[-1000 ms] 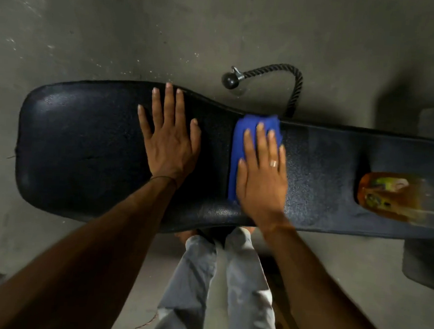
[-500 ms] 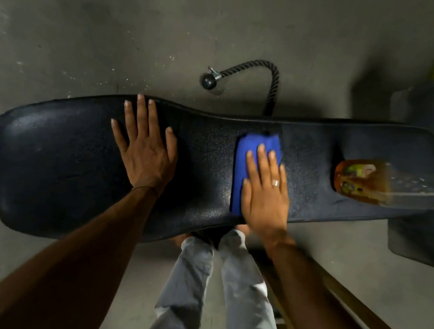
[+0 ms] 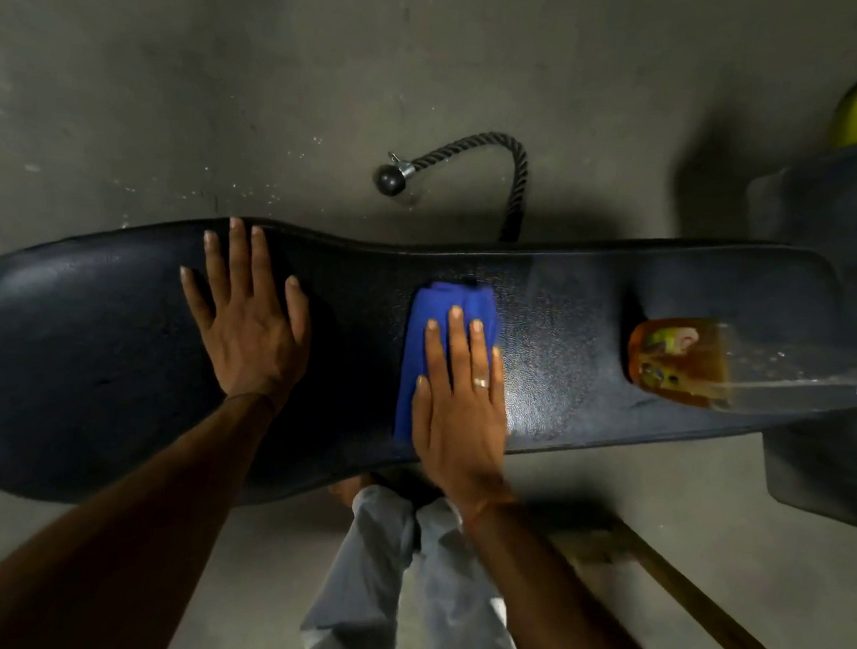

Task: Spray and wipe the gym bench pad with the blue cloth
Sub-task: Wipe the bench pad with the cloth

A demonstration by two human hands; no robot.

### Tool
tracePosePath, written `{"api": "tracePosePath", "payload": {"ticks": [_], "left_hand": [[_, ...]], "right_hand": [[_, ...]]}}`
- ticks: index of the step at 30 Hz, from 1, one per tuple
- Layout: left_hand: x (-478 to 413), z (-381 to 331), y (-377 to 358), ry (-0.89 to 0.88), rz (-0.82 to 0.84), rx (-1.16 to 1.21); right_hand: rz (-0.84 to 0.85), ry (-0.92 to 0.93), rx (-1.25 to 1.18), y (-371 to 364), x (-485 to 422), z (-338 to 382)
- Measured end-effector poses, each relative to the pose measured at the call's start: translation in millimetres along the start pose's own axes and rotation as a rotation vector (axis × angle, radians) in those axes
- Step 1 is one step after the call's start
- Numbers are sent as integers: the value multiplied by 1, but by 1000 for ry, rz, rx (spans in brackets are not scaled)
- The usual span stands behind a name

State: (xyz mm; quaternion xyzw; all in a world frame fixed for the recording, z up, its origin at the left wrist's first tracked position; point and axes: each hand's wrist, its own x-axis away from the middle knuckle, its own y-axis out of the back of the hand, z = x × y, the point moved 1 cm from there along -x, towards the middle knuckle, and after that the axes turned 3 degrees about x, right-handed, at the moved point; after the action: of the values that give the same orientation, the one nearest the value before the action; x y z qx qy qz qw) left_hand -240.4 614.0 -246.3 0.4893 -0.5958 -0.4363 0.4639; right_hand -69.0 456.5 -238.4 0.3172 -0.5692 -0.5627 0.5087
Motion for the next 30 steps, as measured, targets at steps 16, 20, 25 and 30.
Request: {"api": "tracePosePath", "payload": {"ticks": [16,20,25,30], "left_hand": [[1,-12,4,-54,77,-54],[-4,-26,23,-96,160,28],[40,-84,34,-659,367,9],[67,-95,11,-806,423,-259]], "right_hand": [[-6,270,-304,4,11,-11],[-44,134,-700,27,6,-32],[-338,-402,-886,55,35,-69],[-637,-762,-959,77,57,-99]]}}
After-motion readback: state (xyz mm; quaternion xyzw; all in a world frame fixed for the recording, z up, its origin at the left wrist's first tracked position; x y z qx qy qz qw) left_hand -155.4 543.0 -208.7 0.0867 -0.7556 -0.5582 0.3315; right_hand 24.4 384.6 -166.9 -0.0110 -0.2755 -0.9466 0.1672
